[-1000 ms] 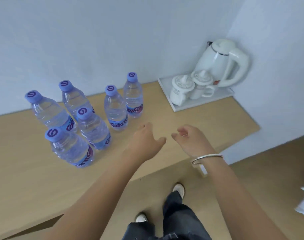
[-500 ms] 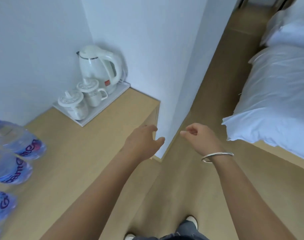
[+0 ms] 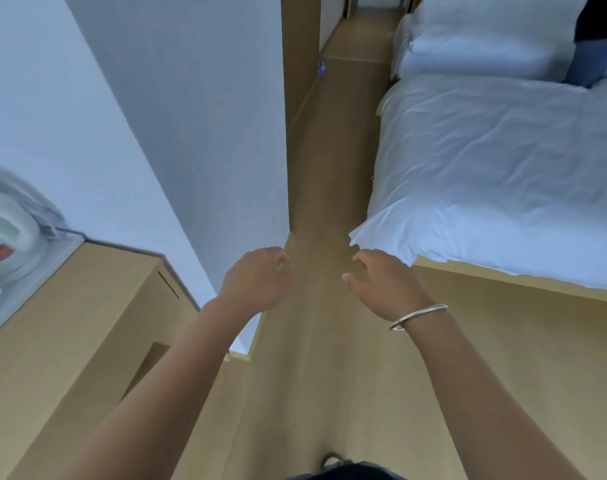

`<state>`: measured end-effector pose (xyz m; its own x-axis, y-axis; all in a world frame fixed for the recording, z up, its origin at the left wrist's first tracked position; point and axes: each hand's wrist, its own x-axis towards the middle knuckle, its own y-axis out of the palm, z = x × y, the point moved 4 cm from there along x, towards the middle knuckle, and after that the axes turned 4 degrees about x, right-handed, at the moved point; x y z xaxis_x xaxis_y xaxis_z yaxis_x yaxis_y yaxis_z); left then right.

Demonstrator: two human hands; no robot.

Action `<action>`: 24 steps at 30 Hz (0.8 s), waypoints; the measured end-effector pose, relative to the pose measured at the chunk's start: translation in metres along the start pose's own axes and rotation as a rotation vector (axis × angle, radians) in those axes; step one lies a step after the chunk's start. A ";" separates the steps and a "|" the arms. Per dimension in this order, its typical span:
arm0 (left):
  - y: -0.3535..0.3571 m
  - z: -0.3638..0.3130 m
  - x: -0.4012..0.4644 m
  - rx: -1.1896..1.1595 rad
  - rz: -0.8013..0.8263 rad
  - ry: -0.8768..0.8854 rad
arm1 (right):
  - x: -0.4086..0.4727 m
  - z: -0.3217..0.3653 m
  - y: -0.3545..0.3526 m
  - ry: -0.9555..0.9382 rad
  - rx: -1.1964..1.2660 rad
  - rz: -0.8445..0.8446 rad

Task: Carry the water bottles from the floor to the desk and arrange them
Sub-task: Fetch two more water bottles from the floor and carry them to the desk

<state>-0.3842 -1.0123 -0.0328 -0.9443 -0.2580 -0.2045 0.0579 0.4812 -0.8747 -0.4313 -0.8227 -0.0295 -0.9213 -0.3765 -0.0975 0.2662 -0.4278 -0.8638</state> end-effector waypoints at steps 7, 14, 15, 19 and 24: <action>0.022 -0.041 0.072 0.010 0.025 0.020 | 0.053 -0.051 -0.022 -0.018 0.000 0.088; 0.026 -0.060 0.169 0.021 0.059 0.057 | 0.138 -0.072 -0.025 0.004 0.030 0.142; 0.024 -0.063 0.187 0.019 0.060 0.066 | 0.155 -0.075 -0.027 0.008 0.031 0.141; 0.009 -0.076 0.271 0.024 0.065 0.108 | 0.239 -0.086 -0.042 0.047 0.040 0.113; -0.035 -0.090 0.390 0.025 0.059 0.119 | 0.357 -0.089 -0.072 0.080 0.034 0.091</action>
<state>-0.7840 -1.0543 -0.0427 -0.9706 -0.1277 -0.2040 0.1217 0.4712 -0.8736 -0.8043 -0.8529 -0.0463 -0.9122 -0.3486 -0.2154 0.3582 -0.4228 -0.8324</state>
